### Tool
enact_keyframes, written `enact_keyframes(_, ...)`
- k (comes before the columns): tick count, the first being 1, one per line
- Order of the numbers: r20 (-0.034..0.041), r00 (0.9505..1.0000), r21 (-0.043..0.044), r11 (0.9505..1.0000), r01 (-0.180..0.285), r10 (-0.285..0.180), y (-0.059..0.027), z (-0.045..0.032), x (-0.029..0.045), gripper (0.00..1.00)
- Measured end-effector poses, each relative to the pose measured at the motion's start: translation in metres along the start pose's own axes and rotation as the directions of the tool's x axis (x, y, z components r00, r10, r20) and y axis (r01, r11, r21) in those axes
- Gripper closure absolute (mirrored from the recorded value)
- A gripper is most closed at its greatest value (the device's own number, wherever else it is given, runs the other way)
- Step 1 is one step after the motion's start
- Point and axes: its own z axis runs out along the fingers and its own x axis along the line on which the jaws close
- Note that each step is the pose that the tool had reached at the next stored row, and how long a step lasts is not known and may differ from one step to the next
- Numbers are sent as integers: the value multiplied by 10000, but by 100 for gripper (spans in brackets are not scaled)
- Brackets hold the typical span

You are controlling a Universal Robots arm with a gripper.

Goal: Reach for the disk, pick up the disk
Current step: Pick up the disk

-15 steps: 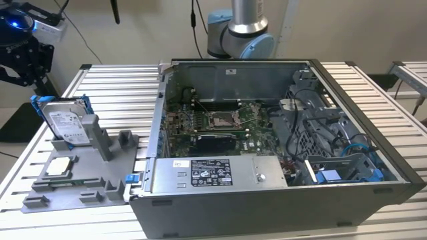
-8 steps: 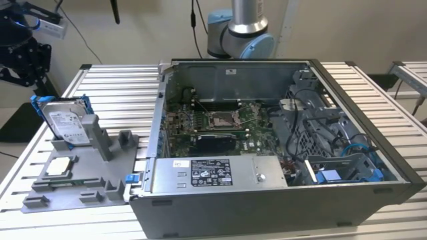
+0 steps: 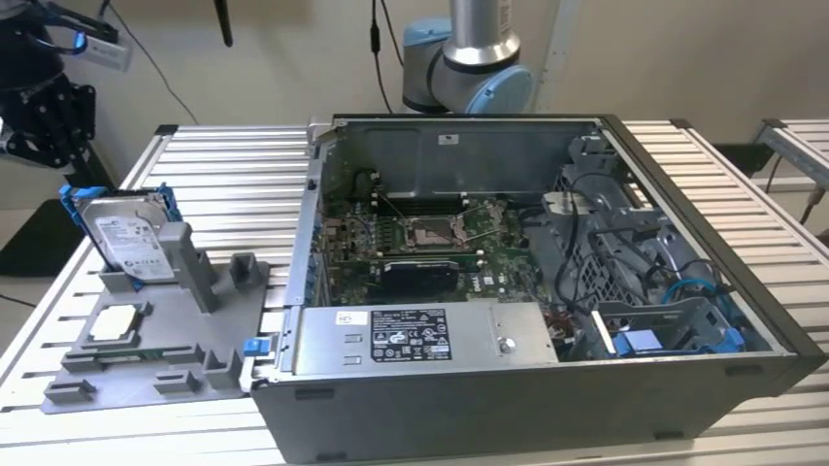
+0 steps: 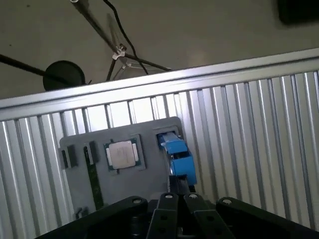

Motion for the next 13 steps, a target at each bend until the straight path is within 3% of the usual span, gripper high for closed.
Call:
enact_keyframes(7, -18, 9976, -7, 9976, 687, -687, -22, 1, -3, 100)
enact_keyframes(13, -21, 9972, -8, 9972, 745, -745, -23, 1, -3, 100)
